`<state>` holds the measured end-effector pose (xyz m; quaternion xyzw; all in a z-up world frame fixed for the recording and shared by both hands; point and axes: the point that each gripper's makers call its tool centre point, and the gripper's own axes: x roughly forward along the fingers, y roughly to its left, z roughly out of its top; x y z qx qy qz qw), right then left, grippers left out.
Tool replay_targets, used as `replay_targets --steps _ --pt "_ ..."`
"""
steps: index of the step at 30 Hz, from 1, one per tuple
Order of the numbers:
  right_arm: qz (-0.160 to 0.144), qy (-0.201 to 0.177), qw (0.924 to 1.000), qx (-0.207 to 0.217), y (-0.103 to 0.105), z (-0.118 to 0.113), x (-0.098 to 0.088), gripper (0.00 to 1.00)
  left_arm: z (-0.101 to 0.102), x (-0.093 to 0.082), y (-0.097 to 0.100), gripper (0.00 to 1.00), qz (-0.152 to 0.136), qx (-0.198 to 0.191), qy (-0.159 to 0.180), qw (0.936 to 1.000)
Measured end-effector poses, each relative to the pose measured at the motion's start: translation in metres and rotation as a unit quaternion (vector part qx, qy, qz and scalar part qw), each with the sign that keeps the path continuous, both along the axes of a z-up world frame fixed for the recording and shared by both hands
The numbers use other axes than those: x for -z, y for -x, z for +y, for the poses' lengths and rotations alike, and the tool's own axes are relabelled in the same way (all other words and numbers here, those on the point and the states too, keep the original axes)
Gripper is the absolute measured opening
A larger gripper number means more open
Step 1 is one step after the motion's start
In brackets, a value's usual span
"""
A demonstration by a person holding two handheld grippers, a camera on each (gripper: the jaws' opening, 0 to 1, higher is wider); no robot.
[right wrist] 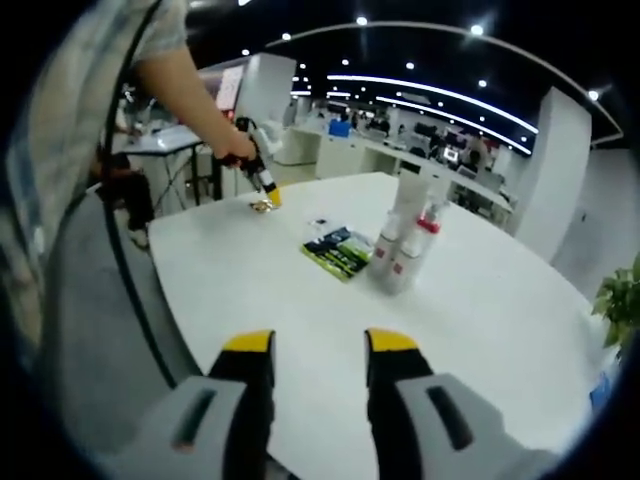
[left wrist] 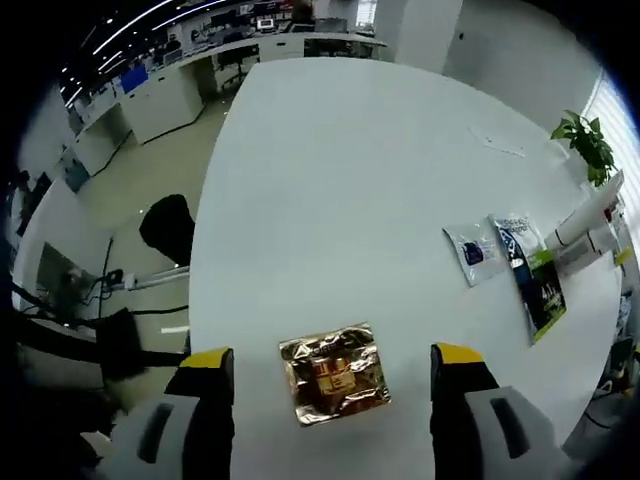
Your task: Arrange the skincare products in the storage area until every visible bottle or jar stands upright without overlapping.
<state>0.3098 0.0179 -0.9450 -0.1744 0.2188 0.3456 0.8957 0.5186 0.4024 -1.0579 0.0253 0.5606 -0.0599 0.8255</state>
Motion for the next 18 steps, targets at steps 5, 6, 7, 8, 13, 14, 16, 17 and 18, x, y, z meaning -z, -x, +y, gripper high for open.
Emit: replay_targets --steps 5,6,7,8,13,14,16,17,18 --pt "0.001 -0.001 1.0000 0.004 0.000 -0.001 -0.001 0.32 0.003 0.007 0.008 0.82 0.017 0.023 -0.041 0.9987" --pt "0.001 0.000 1.0000 0.003 0.000 -0.001 0.000 0.32 0.003 0.010 0.009 0.81 0.019 0.023 -0.040 0.9988" --pt "0.001 0.000 1.0000 0.002 0.000 -0.001 0.000 0.32 0.003 0.014 0.011 0.81 0.024 0.018 -0.037 0.9989" --pt "0.001 -0.002 1.0000 0.001 0.000 0.000 -0.001 0.32 0.002 0.012 0.008 0.80 0.012 0.003 -0.024 0.9996" --pt "0.007 0.001 1.0000 -0.003 0.002 0.001 0.002 0.31 -0.005 0.011 0.012 0.73 0.010 -0.002 0.008 0.9999" --pt "0.007 0.002 1.0000 -0.004 0.002 0.001 0.002 0.31 -0.004 0.011 0.011 0.73 0.005 0.000 -0.001 1.0000" --pt "0.008 0.002 1.0000 -0.005 0.002 0.002 0.002 0.31 -0.005 0.011 0.011 0.72 0.000 0.004 0.001 1.0000" --pt "0.008 0.002 1.0000 -0.005 0.002 0.002 0.003 0.31 -0.005 0.011 0.012 0.71 -0.002 0.004 0.002 1.0000" --pt "0.009 0.003 0.9999 -0.006 0.002 0.002 0.003 0.30 -0.005 0.011 0.012 0.71 -0.008 0.004 0.003 1.0000"
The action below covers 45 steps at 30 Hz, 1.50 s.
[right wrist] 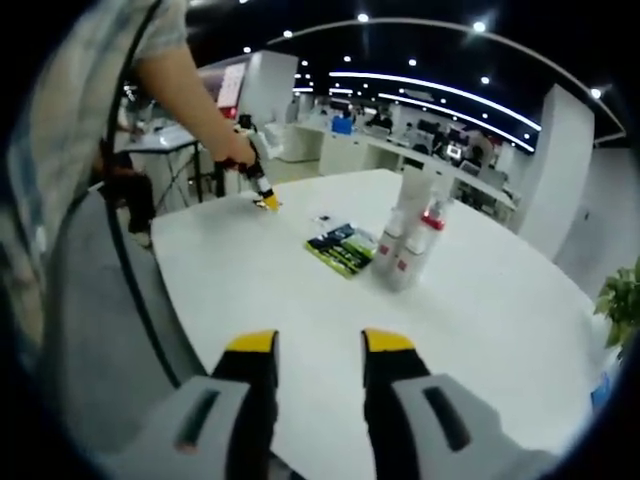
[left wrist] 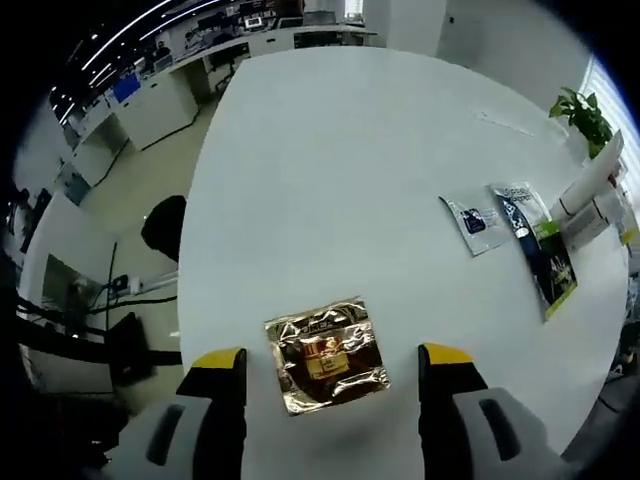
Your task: Arrange the skincare products in the storage area until every visible bottle or jar stands upright without overlapping.
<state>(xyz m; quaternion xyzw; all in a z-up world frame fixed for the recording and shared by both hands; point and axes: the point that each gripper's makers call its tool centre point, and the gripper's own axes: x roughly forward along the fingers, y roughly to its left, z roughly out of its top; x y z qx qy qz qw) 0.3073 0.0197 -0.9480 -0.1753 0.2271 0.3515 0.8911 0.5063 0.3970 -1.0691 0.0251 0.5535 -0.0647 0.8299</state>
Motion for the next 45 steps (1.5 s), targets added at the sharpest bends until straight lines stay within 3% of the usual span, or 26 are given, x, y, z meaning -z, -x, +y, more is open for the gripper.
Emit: replay_targets --steps 4,9,24,27,36,45 --pt "0.000 0.001 1.0000 -0.002 0.000 0.001 0.000 0.30 0.000 -0.001 0.000 0.64 -0.013 -0.007 0.004 0.9999" --pt "0.004 0.005 1.0000 -0.005 0.002 0.001 0.002 0.29 0.005 -0.003 0.003 0.41 -0.013 -0.019 0.008 0.9997" --pt "0.006 0.010 0.9999 -0.004 0.001 0.000 0.004 0.29 -0.004 -0.003 0.003 0.38 -0.022 -0.011 0.020 0.9995" --pt "0.004 0.010 0.9999 -0.005 0.001 0.000 0.003 0.28 -0.009 -0.006 0.004 0.37 -0.020 -0.016 0.035 0.9990" --pt "0.006 0.002 0.9999 -0.014 0.003 0.005 0.002 0.29 -0.028 -0.029 -0.002 0.37 -0.053 -0.028 0.079 0.9951" --pt "-0.003 -0.013 0.9996 -0.026 0.006 0.012 -0.004 0.29 -0.055 -0.054 0.024 0.37 -0.079 -0.014 0.113 0.9904"
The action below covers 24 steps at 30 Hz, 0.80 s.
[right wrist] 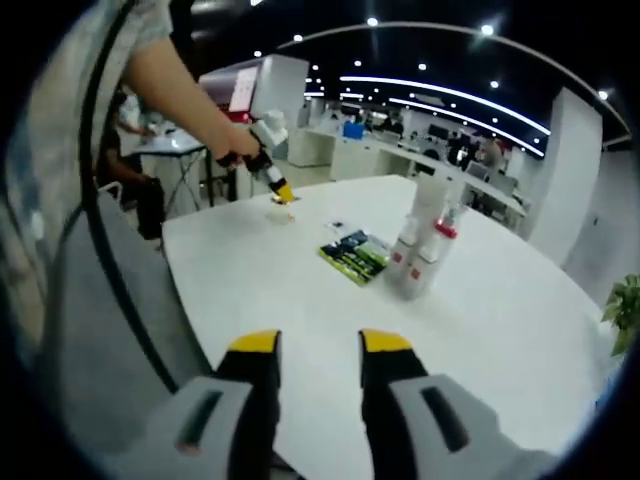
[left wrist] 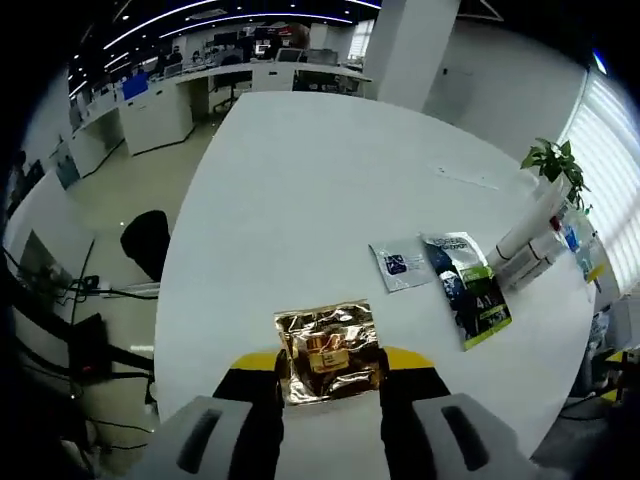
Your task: Arrange the skincare products in the storage area until every visible bottle or jar stands upright without overlapping.
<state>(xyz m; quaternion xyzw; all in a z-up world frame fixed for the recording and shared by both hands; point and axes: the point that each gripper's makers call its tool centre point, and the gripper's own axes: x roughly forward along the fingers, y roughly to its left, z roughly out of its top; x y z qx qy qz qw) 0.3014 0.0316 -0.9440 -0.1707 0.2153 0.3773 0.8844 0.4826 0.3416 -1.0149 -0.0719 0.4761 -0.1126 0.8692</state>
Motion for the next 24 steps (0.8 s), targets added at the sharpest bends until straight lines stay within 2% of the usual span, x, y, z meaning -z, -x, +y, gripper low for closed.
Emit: replay_targets --steps 8,14,18,21,24 --pt "-0.006 -0.007 0.9999 -0.006 0.001 0.003 -0.004 0.29 -0.032 -0.018 0.040 0.37 -0.021 0.029 0.026 0.9990" --pt "0.006 -0.028 0.9993 -0.024 0.009 0.012 -0.005 0.27 -0.050 -0.030 0.075 0.37 -0.038 0.030 0.059 0.9971" --pt "0.008 -0.033 0.9990 -0.028 0.010 0.013 -0.006 0.27 -0.065 -0.034 0.098 0.37 -0.045 0.047 0.064 0.9959" --pt "0.033 -0.084 0.9959 -0.003 0.005 0.009 -0.012 0.27 -0.082 -0.040 0.120 0.37 -0.054 0.054 0.082 0.9937" --pt "0.048 -0.117 0.9918 0.020 0.000 0.002 -0.016 0.27 -0.095 -0.040 0.139 0.37 -0.059 0.078 0.080 0.9920"
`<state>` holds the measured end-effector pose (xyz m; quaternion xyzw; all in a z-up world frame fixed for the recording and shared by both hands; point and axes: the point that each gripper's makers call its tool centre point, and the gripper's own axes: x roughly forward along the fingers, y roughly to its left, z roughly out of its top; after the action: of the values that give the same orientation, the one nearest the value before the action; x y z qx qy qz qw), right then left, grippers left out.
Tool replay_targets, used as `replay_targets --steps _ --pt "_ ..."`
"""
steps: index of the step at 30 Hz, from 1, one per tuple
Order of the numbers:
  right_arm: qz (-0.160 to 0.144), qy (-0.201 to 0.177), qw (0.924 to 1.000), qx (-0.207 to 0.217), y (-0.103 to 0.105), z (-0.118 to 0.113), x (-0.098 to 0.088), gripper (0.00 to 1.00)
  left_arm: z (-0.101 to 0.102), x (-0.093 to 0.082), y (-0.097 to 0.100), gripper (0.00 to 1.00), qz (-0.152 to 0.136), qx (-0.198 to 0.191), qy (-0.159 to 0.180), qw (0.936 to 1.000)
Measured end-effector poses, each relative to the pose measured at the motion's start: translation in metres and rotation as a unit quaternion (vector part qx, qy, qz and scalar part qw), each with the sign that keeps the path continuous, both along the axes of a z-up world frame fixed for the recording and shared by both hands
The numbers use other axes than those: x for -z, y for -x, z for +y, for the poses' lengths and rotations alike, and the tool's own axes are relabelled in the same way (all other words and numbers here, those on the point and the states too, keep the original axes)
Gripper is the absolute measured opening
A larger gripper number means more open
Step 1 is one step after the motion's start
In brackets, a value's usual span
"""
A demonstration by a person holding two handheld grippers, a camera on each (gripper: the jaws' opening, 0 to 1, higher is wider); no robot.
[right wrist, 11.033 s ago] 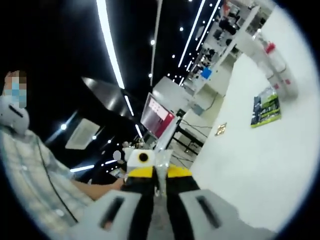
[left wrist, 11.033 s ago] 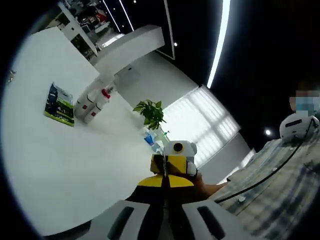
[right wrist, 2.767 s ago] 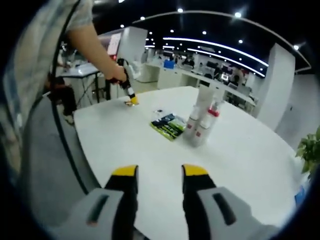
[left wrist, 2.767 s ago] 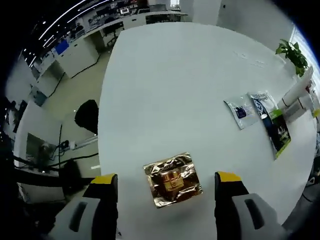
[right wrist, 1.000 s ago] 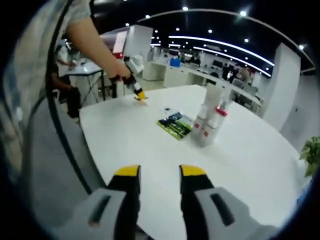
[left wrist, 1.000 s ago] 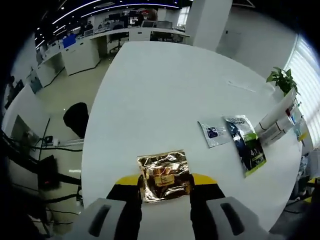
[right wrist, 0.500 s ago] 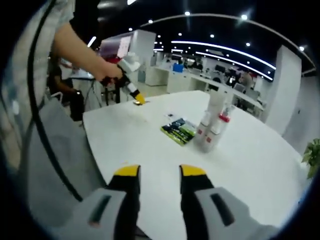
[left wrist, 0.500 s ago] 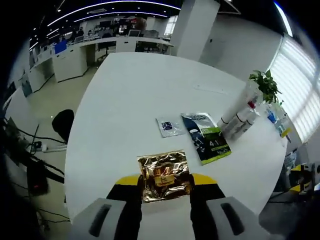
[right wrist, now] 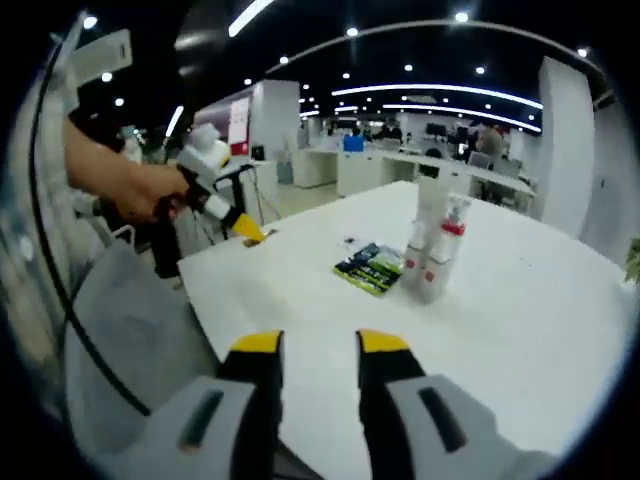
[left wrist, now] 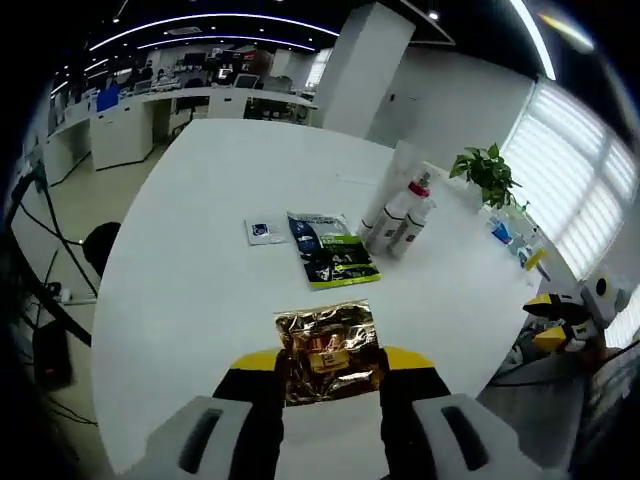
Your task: Arrange the skincare products in the storage area until every visible bottle or jar stands upright without overlapping.
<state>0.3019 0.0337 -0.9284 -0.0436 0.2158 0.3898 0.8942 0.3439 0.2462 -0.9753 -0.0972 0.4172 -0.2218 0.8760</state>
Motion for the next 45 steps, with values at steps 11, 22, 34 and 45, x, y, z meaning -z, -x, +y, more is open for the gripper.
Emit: replay_targets --steps 11,22,34,45 --pt "-0.020 -0.002 0.9981 -0.058 0.016 0.025 -0.012 0.25 -0.033 -0.004 0.049 0.37 -0.014 0.020 0.020 0.9995" --pt "0.117 -0.169 0.9742 -0.093 0.037 0.075 -0.032 0.27 -0.068 -0.017 0.079 0.37 -0.043 0.056 0.026 0.9972" --pt "0.273 -0.298 0.9141 -0.031 0.034 0.084 -0.008 0.29 -0.089 -0.023 0.099 0.37 -0.079 0.101 0.019 0.9916" --pt "0.357 -0.297 0.8848 -0.044 0.041 0.099 0.020 0.21 -0.102 -0.019 0.104 0.38 -0.119 0.168 -0.040 0.9778"
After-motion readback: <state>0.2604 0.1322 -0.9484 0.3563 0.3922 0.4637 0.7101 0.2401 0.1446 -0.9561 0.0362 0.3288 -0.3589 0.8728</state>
